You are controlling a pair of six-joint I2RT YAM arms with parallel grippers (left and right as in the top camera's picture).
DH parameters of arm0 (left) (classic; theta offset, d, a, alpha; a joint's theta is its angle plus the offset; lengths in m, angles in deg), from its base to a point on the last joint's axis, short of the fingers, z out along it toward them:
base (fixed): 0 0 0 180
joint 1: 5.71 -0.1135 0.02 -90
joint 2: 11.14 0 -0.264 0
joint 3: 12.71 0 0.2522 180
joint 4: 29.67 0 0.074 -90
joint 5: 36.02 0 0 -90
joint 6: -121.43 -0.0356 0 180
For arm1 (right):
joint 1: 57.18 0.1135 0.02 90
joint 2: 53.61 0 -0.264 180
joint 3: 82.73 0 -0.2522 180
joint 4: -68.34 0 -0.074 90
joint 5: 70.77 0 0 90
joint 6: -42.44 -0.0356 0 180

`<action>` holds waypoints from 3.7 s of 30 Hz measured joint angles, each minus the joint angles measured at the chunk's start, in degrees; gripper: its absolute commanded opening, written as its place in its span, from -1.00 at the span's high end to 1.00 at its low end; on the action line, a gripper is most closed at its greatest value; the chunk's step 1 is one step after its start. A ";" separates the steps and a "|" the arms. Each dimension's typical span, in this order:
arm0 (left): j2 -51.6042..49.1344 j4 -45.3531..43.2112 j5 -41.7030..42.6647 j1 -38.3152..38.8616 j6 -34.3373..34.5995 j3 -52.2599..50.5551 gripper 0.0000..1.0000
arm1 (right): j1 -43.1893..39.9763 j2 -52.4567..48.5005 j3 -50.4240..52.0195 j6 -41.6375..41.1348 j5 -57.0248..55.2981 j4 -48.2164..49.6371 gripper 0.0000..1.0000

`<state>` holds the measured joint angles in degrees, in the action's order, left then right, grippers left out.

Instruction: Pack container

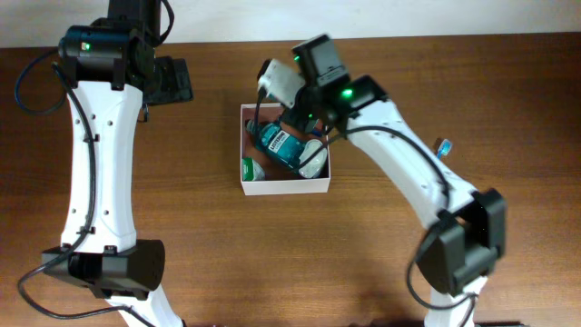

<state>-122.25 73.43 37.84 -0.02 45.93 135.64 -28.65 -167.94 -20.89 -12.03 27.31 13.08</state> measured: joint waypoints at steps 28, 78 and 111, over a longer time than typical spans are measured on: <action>0.00 0.02 0.00 0.00 0.00 0.00 -0.99 | -22.10 7.21 -10.08 -37.27 -3.76 -31.08 -0.35; 0.00 0.02 0.00 0.00 0.00 0.00 -0.99 | -38.62 5.27 36.68 -55.87 -7.67 -1.99 0.92; 0.00 0.02 0.00 0.00 0.00 0.00 -0.99 | -19.15 7.04 5.44 -46.51 -12.72 -20.85 -0.22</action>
<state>-122.25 73.45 37.84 -0.02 45.93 135.64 -47.79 -160.90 -15.45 -58.54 14.59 -7.77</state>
